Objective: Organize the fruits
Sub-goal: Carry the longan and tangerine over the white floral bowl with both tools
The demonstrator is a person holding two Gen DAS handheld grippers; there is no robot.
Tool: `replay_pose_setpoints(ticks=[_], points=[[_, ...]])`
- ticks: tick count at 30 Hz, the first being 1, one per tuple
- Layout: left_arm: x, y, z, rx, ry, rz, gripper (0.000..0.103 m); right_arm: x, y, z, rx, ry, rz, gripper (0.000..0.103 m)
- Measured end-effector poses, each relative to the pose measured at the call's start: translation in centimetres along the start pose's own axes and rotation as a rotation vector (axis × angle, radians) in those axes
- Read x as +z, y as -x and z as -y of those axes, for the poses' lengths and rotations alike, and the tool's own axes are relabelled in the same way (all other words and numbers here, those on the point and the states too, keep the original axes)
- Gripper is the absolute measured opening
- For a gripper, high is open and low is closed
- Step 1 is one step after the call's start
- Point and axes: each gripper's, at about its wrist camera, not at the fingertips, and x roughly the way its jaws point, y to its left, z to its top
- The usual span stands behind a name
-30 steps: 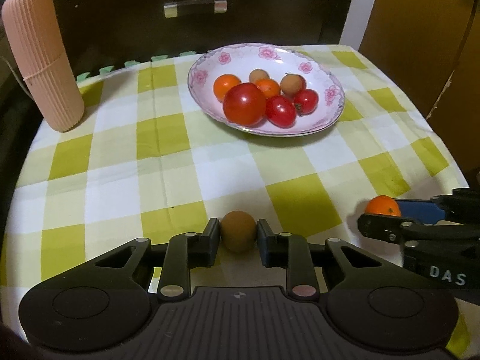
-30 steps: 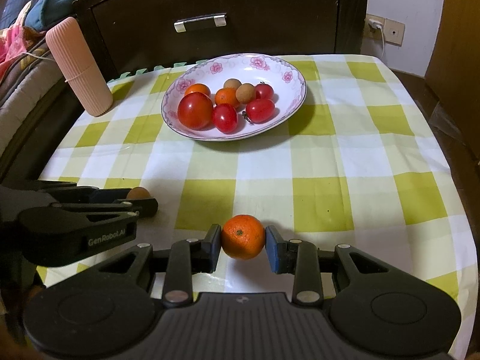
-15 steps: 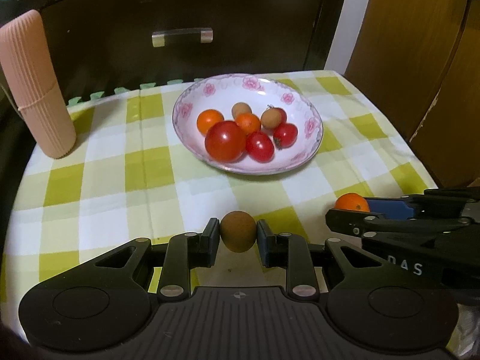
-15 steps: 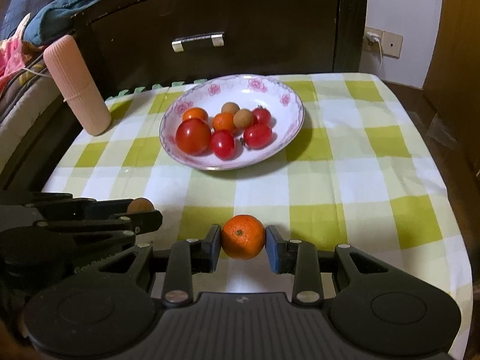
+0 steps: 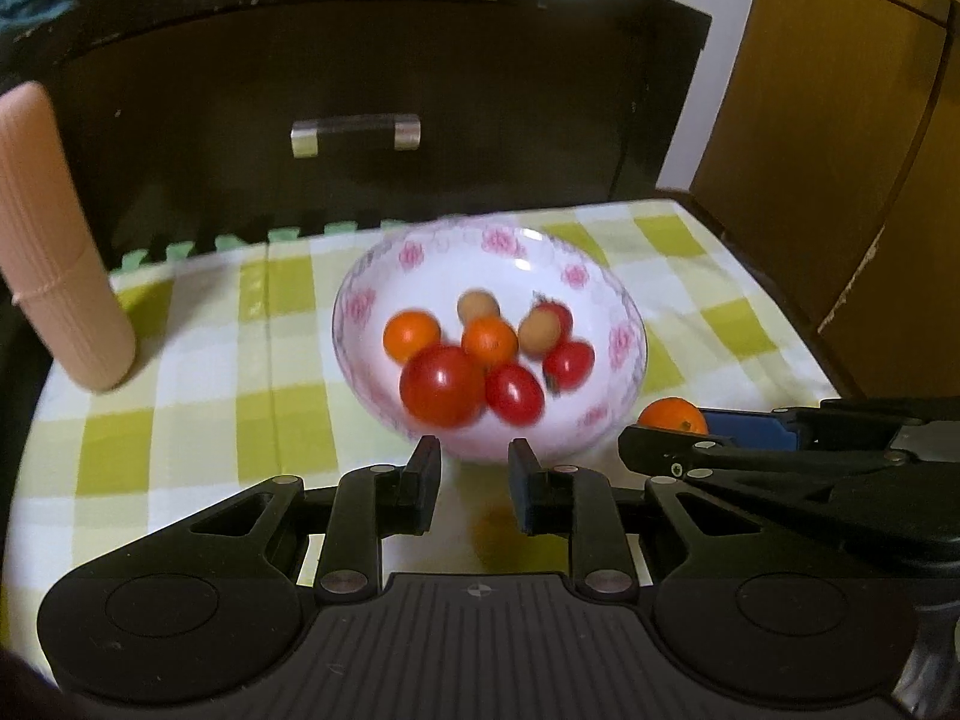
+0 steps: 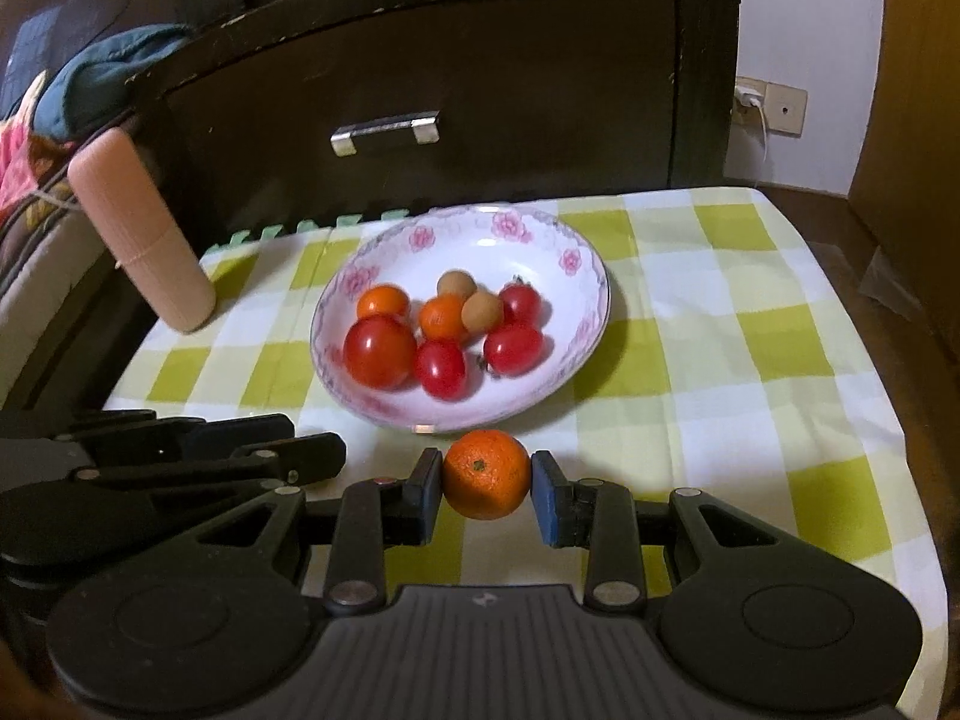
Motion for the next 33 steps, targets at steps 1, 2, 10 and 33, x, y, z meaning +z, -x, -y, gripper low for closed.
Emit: replay_pose_setpoints(ticks=[1, 2, 10, 33], points=[[0.4, -0.1, 0.0, 0.001, -0.003, 0.006, 0.031, 0.3, -0.1, 0.1, -0.001, 0.000, 0.005, 0.030], [0.8, -0.3, 0.0, 0.002, -0.006, 0.011, 0.031, 0.7, -0.3, 0.2, -0.002, -0.001, 0.010, 0.030], [-0.4, -0.7, -0.8, -0.034, 0.008, -0.053, 0.036, 2.3, -0.9, 1.1, 0.002, -0.017, 0.038, 0.030], [-12.4, 6.3, 2.1, -0.013, -0.066, -0.213, 0.052, -4.5, 4.3, 3.0, 0.049, 0.021, -0.058, 0.030]])
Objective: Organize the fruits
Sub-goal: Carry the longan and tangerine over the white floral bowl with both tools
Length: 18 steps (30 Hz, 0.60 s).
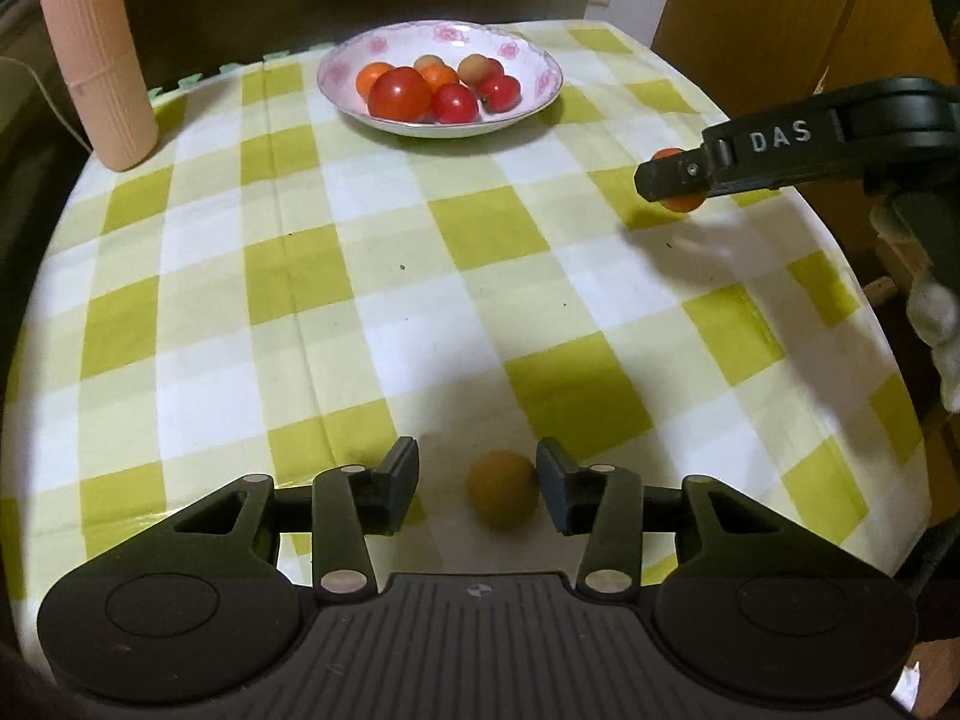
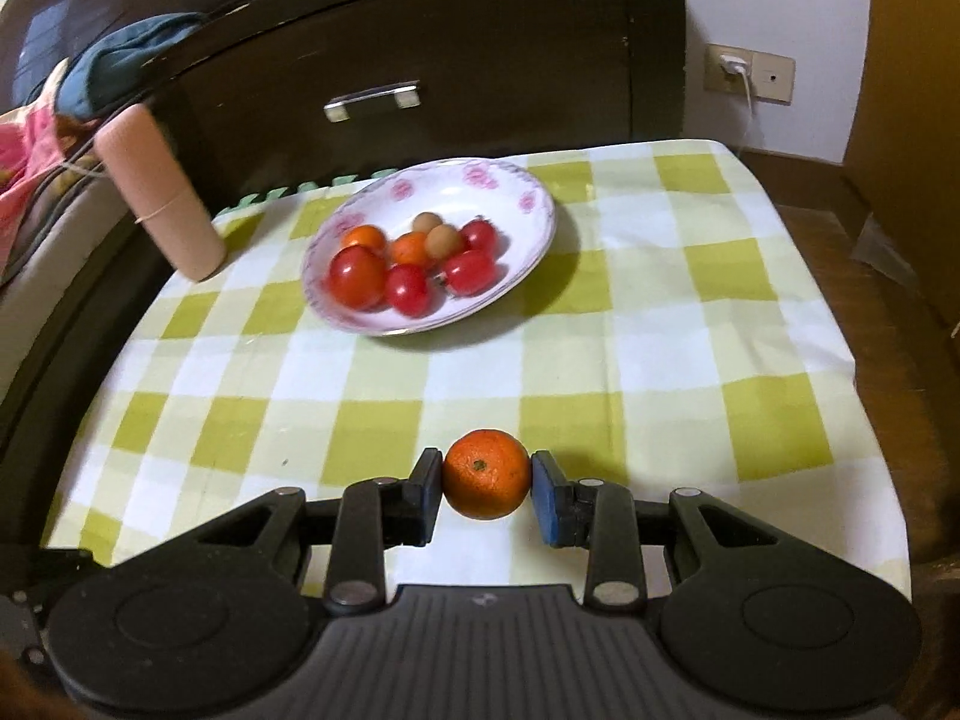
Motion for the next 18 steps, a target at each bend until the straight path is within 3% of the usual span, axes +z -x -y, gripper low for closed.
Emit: replay_pose_setpoints(ticks=[13, 16, 18], points=[[-1.5, -0.2, 1.2, 0.008, -0.046, -0.014, 0.053, -2.1, 1.2, -2.1, 0.023, 0.037, -0.015, 0.030], [-1.6, -0.5, 1.7, 0.007, -0.064, -0.021, 0.046, -2.2, 1.5, -2.1, 0.026, 0.036, -0.013, 0.030], [-1.8, -0.6, 2.1, 0.011, -0.079, -0.023, 0.036, -2.3, 1.4, -2.1, 0.026, 0.034, -0.014, 0.030]])
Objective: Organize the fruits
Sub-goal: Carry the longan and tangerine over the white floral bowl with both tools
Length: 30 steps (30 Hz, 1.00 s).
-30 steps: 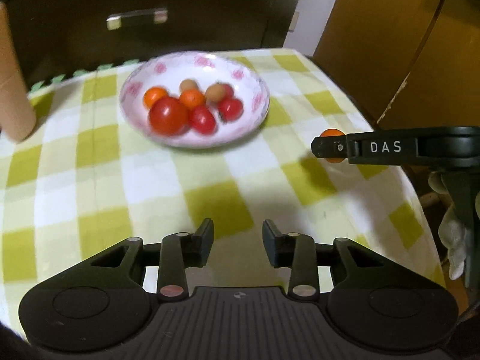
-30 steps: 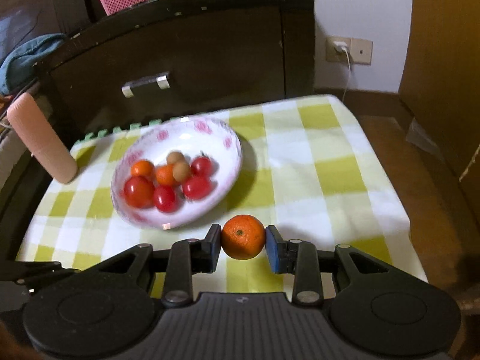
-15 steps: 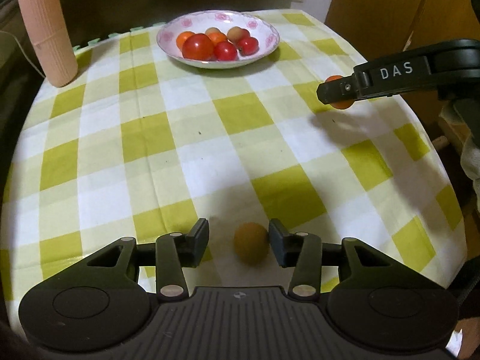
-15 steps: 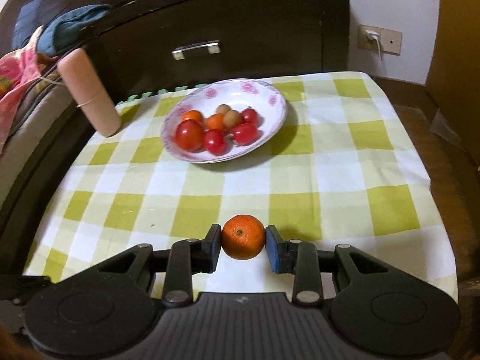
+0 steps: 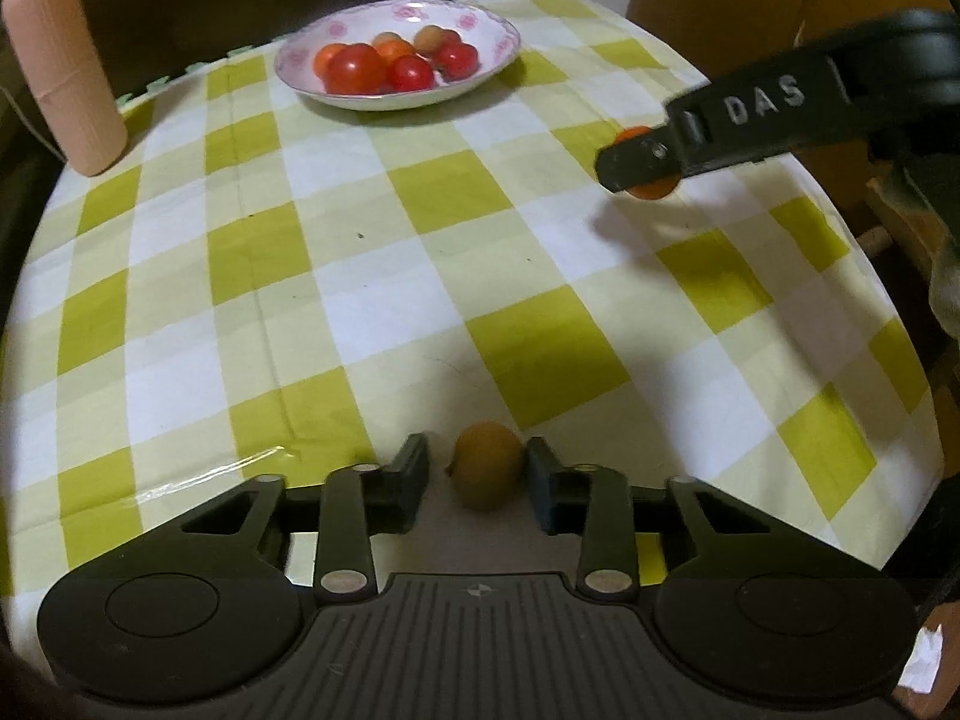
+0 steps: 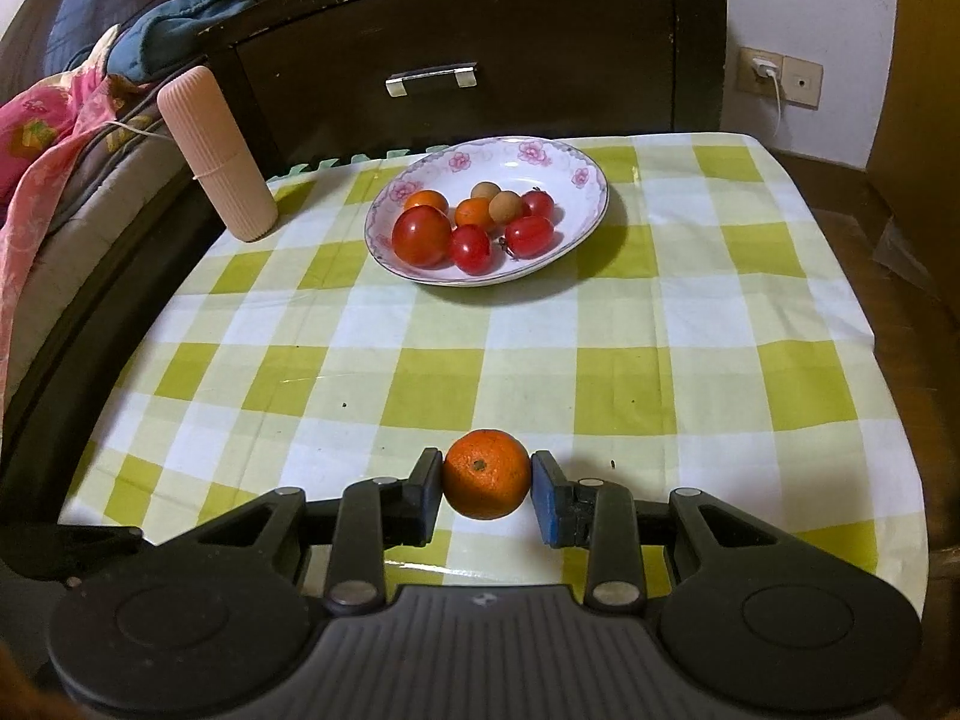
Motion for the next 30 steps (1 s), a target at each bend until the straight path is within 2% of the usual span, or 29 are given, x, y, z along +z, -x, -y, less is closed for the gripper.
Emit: replay_pose_setpoints(ticks=[6, 13, 30], points=[[0.1, 0.1, -0.2, 0.001, 0.001, -0.004, 0.035, 0.2, -0.2, 0.0, 0.002, -0.002, -0.004, 0.030], [1.3, 0.9, -1.3, -0.009, 0.046, 0.037, 0.035, 0.5, -0.5, -0.3, 0.001, 0.003, -0.003, 0.030], [9.1, 1.1, -5.1, -0.005, 0.129, 0.201, 0.035, 3.7, -2.2, -0.9, -0.027, 0.011, 0.025, 0.030]])
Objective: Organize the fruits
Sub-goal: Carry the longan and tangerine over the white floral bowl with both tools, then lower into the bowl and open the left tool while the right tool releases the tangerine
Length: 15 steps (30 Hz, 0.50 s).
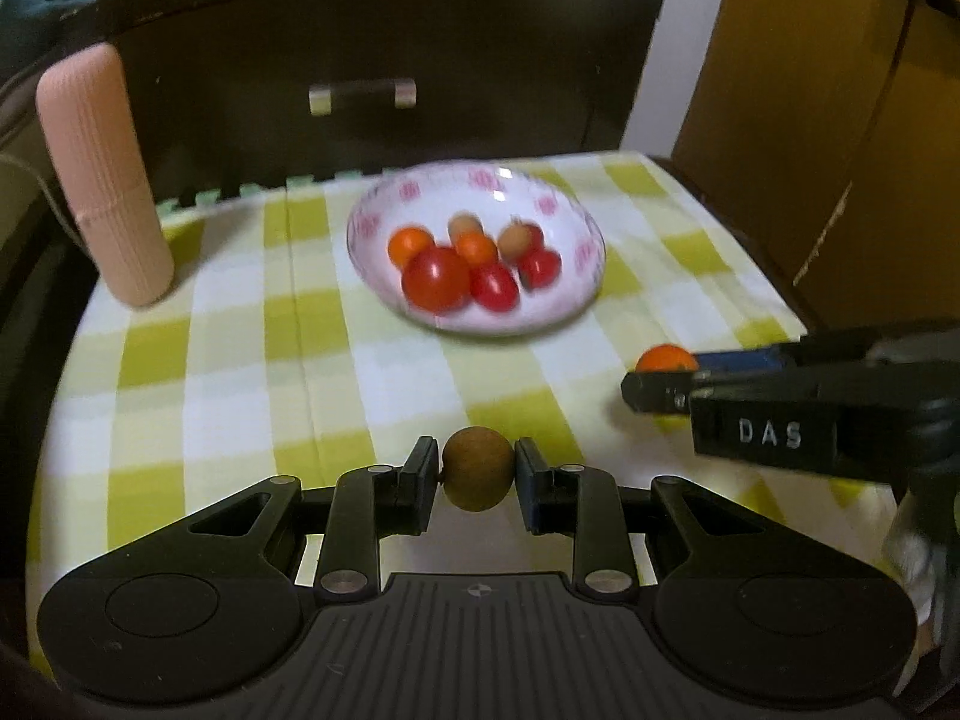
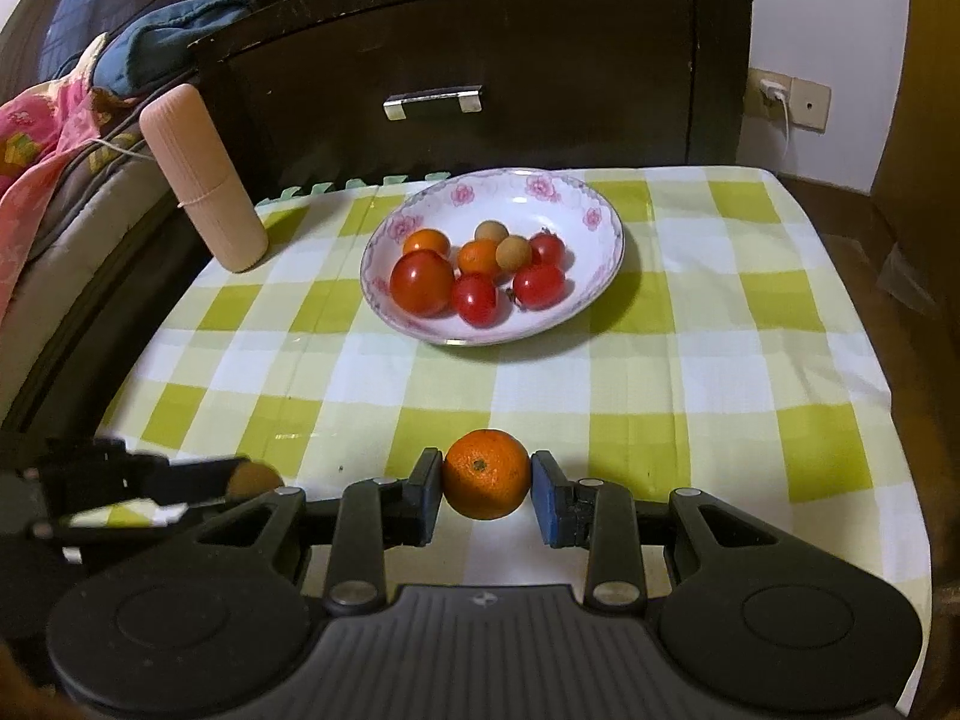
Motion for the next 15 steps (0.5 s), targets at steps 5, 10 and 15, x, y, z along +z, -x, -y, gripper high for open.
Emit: replay_pose_setpoints(ticks=[5, 10, 15], points=[[2.8, -1.4, -0.3, -0.001, -0.001, 0.032, 0.035, 2.3, -0.8, 0.3, -0.010, -0.013, 0.028, 0.030], [5.1, -3.0, -0.7, 0.004, -0.003, 0.049, 0.035, 4.5, -2.2, 0.9, -0.021, -0.016, 0.046, 0.030], [7.2, -4.7, -1.0, 0.011, -0.011, 0.061, 0.035, 6.1, -4.1, 1.9, -0.027, -0.039, 0.042, 0.031]])
